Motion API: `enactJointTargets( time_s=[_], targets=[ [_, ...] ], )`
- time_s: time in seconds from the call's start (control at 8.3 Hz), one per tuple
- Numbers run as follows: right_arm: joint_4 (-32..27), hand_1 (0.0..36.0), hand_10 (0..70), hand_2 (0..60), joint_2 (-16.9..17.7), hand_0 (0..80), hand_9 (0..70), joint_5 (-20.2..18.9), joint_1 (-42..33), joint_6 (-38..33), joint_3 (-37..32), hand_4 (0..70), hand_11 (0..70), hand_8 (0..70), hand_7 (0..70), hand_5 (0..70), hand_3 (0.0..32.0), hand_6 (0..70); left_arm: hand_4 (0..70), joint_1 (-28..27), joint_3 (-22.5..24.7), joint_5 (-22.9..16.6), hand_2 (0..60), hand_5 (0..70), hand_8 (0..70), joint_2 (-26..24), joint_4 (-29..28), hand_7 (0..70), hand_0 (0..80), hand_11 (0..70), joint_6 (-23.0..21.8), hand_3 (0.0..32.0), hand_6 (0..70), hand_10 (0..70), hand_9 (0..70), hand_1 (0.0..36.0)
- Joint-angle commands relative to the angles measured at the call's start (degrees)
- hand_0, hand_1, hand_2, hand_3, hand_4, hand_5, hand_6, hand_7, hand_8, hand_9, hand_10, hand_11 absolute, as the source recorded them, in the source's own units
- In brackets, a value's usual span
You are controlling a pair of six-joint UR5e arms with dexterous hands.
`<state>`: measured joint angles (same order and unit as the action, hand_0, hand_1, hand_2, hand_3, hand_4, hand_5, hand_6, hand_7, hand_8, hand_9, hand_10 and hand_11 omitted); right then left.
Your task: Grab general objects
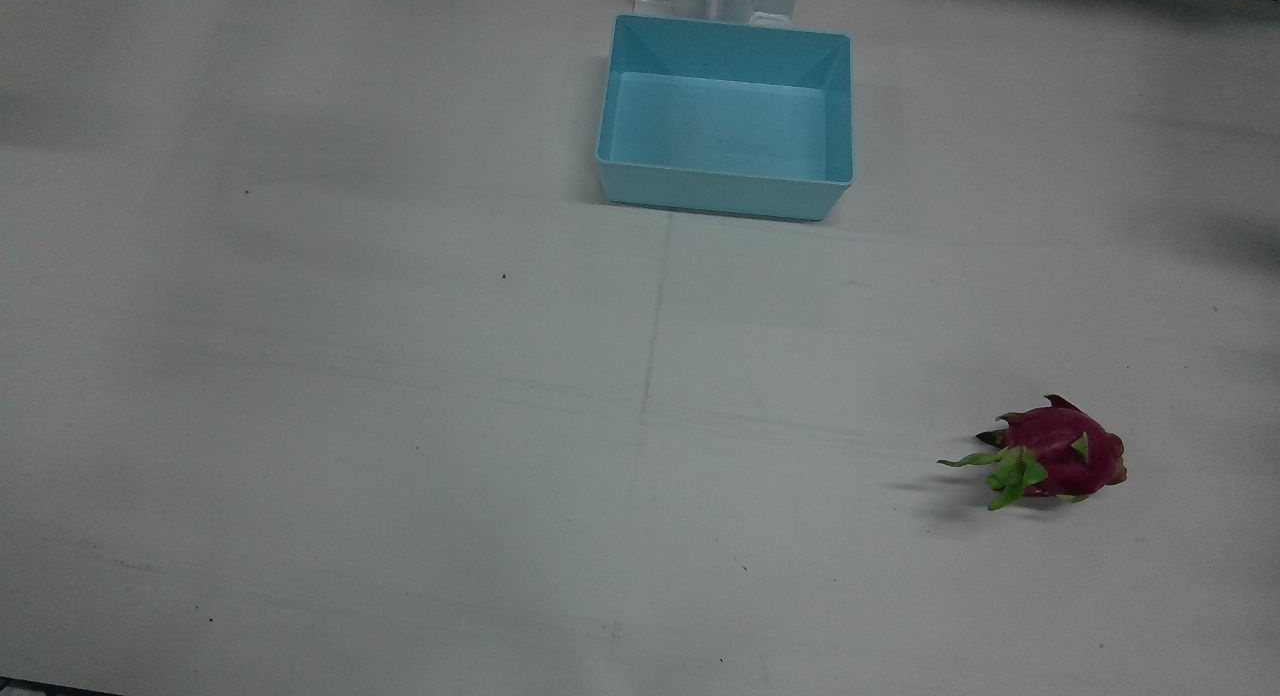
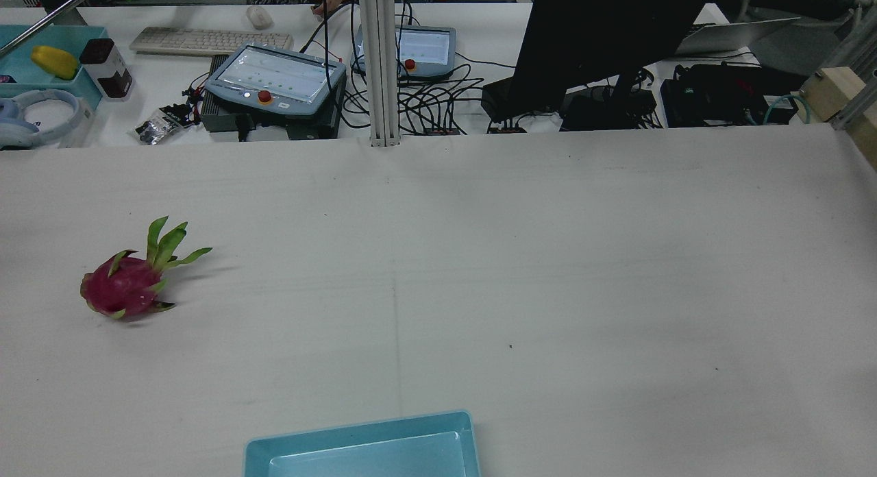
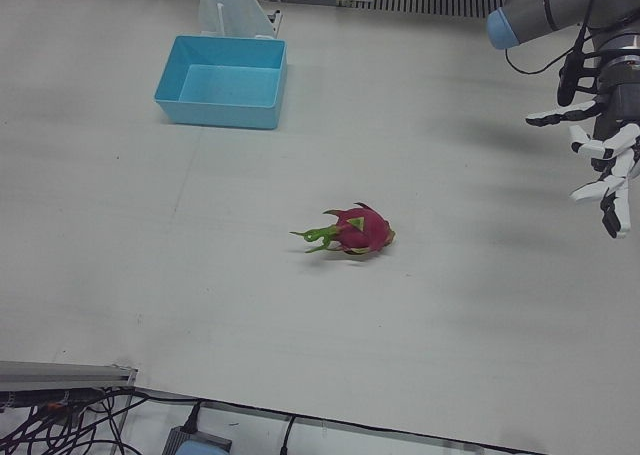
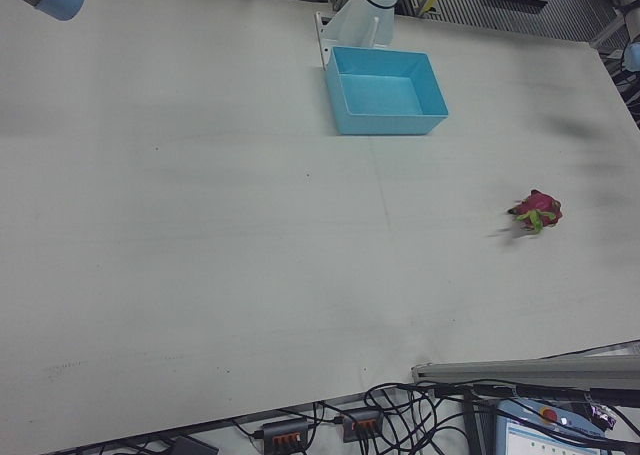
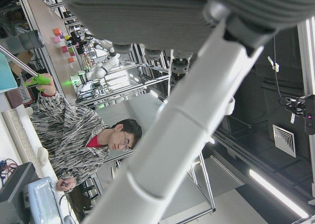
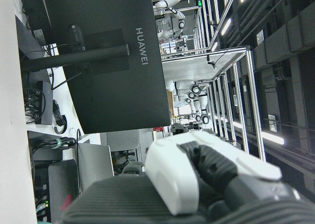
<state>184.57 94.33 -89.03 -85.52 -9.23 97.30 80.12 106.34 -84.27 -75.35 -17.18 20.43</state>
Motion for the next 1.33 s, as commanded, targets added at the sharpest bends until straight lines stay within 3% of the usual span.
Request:
enactJointTargets(
  time_s=[0.0, 0.12, 0.24, 0.36, 0.48, 0.6, 0.72, 0.96, 1.2],
  targets=[
    [0.0, 0.0, 0.0, 0.0, 0.06, 0.0, 0.0, 0.0, 0.0, 0.0, -0.01, 0.0, 0.0, 0.0, 0.0, 0.0, 0.0, 0.0, 20.7, -2.93, -0.43, -0.02, 0.0, 70.0, 1.2, 0.64, 2.74, 24.4, 80.0, 1.1, 4.76, 7.2, 11.4, 0.0, 3.4, 29.2],
    [0.0, 0.0, 0.0, 0.0, 0.06, 0.0, 0.0, 0.0, 0.0, 0.0, -0.01, 0.0, 0.0, 0.0, 0.0, 0.0, 0.0, 0.0, 19.8, -6.95, -0.34, -0.63, 0.0, 70.0, 1.1, 0.12, 9.38, 22.6, 80.0, 0.8, 10.71, 8.2, 10.5, 0.0, 3.1, 28.2],
    [0.0, 0.0, 0.0, 0.0, 0.06, 0.0, 0.0, 0.0, 0.0, 0.0, -0.01, 0.0, 0.0, 0.0, 0.0, 0.0, 0.0, 0.0, 17.0, -9.34, -0.25, -1.94, 0.0, 70.0, 0.7, -0.06, 12.75, 20.8, 80.0, 0.0, 16.17, 11.4, 8.7, 0.0, 2.7, 30.2],
    [0.0, 0.0, 0.0, 0.0, -0.02, 0.0, 0.0, 0.0, 0.0, 0.0, -0.01, 0.0, 0.0, 0.0, 0.0, 0.0, 0.0, 0.0, 8.4, -9.63, 0.7, -2.12, 0.0, 70.0, 0.1, -1.19, 18.61, 18.4, 80.0, 0.4, 20.83, 22.2, 5.8, 0.0, 2.2, 35.7],
    [0.0, 0.0, 0.0, 0.0, 0.06, 0.0, 0.0, 0.0, 0.0, 0.0, -0.01, 0.0, 0.0, 0.0, 0.0, 0.0, 0.0, 0.0, 0.5, -9.89, 1.24, -2.82, 3.8, 69.9, 0.0, -4.51, 24.68, 18.8, 80.0, 3.2, 23.84, 32.0, 2.7, 0.0, 2.3, 36.0],
    [0.0, 0.0, 0.0, 0.0, 0.06, 0.0, 0.0, 0.0, 0.0, 0.0, -0.01, 0.0, 0.0, 0.0, 0.0, 0.0, 0.0, 0.0, 0.0, -9.89, 1.42, -4.57, 7.6, 62.8, 0.0, -8.11, 30.91, 20.4, 80.0, 4.1, 28.13, 32.0, 1.0, 0.0, 2.6, 36.0],
    [0.0, 0.0, 0.0, 0.0, 0.06, 0.0, 0.0, 0.0, 0.0, 0.0, 0.08, 0.0, 0.0, 0.0, 0.0, 0.0, 0.0, 0.0, 0.0, -9.9, 1.59, -4.5, 5.8, 59.4, 1.7, -9.89, 33.5, 19.3, 80.0, 1.9, 30.26, 32.0, 0.0, 0.0, 2.4, 36.0],
    [0.0, 0.0, 0.0, 0.0, -0.02, 0.0, 0.0, 0.0, 0.0, 0.0, -0.01, 0.0, 0.0, 0.0, 0.0, 0.0, 0.0, 0.0, 0.0, -9.98, 6.22, -3.89, 2.4, 57.6, 6.0, -10.43, 40.17, 19.0, 80.0, 2.0, 35.45, 32.0, 0.0, 0.0, 2.4, 36.0],
    [0.0, 0.0, 0.0, 0.0, 0.06, 0.0, 0.0, 0.0, 0.0, 0.0, -0.01, 0.0, 0.0, 0.0, 0.0, 0.0, 0.0, 0.0, 0.0, -11.46, 6.95, -3.01, 0.0, 53.7, 10.6, -13.58, 45.02, 20.7, 80.0, 1.0, 37.31, 32.0, 0.0, 0.0, 2.7, 36.0]
  ],
)
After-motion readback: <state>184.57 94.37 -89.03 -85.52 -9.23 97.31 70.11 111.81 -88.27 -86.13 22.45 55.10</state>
